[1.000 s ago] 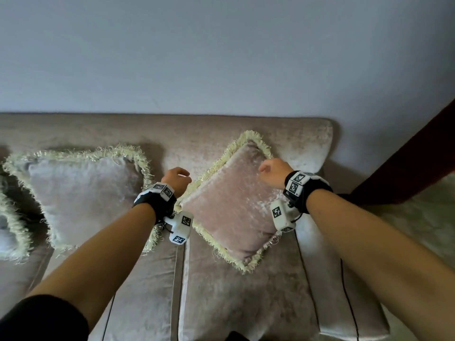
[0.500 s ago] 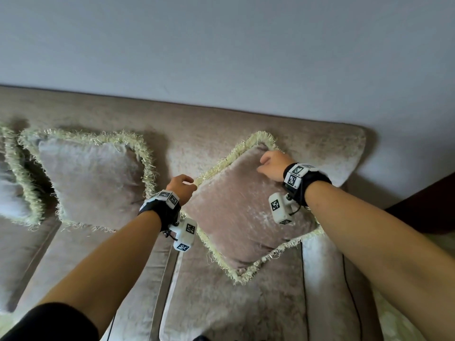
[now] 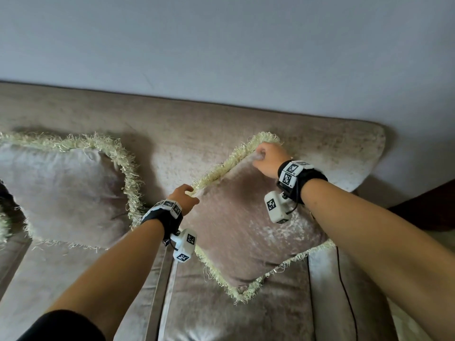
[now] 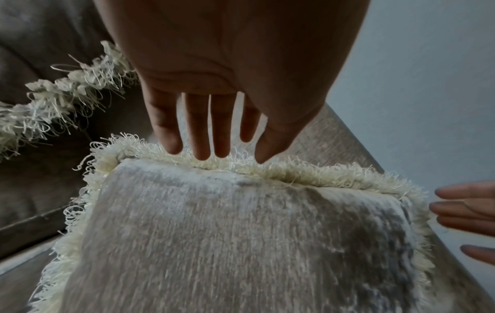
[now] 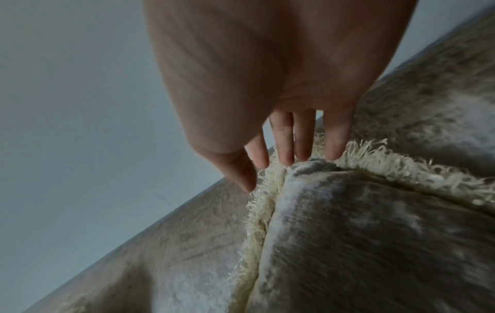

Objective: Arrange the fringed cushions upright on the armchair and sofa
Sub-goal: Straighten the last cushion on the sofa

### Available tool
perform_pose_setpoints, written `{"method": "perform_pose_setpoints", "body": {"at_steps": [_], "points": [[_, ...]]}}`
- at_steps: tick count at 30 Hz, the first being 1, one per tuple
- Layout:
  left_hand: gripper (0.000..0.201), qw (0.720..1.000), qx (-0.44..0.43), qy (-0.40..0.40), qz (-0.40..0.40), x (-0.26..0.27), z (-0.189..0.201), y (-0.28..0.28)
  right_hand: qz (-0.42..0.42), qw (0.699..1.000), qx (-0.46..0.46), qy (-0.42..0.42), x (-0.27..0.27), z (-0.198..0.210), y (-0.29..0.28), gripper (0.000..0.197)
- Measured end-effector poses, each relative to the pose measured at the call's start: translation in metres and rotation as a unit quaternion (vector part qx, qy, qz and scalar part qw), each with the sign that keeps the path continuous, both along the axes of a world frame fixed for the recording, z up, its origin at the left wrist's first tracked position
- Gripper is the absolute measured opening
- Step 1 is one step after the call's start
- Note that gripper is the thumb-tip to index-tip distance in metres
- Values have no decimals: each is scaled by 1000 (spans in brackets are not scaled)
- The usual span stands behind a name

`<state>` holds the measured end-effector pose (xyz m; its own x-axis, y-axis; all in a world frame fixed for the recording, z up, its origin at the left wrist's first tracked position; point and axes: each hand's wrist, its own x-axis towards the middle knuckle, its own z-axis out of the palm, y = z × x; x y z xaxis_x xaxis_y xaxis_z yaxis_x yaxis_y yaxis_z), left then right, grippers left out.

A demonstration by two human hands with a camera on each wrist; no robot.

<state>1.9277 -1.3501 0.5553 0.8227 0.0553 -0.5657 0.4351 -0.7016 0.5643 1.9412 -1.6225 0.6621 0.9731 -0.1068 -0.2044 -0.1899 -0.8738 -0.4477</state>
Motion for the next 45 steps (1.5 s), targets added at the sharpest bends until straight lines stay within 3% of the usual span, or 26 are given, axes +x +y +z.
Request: {"method": "perform_pose_setpoints", "body": {"at_steps": [4,8,10,12,15,20,23,25,29,35,38,40,43,45], "points": [[60,999,30,24,-32,13,-19,-3,4,999,-35,-21,19,-21,-3,46],[75,997,36,29,-53,20,-40,-2,37,997,-73,15,23,-44,4,81],[88,995,47,35,-80,23,-49,-4,51,991,-121,41,21,-49,7,100],[95,990,66,45,-114,26,-55,-6,71,978,-187,57,23,-47,10,106],[94,976,124,56,-167,28,-59,-8,100,956,-266,79,28,-40,12,94],[75,956,186,15,-226,26,-59,-3,132,934,-316,105,17,-41,18,75],[87,947,174,28,-270,15,-66,10,187,925,-293,150,0,-42,20,78],[92,955,146,44,-256,3,-67,18,184,932,-254,183,-12,-37,22,72],[105,946,172,24,-273,-20,-58,29,167,950,-214,155,-32,-23,24,69],[64,939,224,-47,-257,-64,-58,62,180,955,-157,176,-82,1,15,62],[32,940,206,-49,-267,-76,-37,58,191,957,-142,169,-110,13,6,82],[21,949,169,-70,-256,-77,-14,49,187,956,-168,153,-119,29,-4,88],[9,951,143,-134,-238,-76,24,33,153,953,-229,123,-126,60,-21,61],[13,944,135,-183,-239,-70,51,23,128,953,-254,103,-130,77,-30,50]]}}
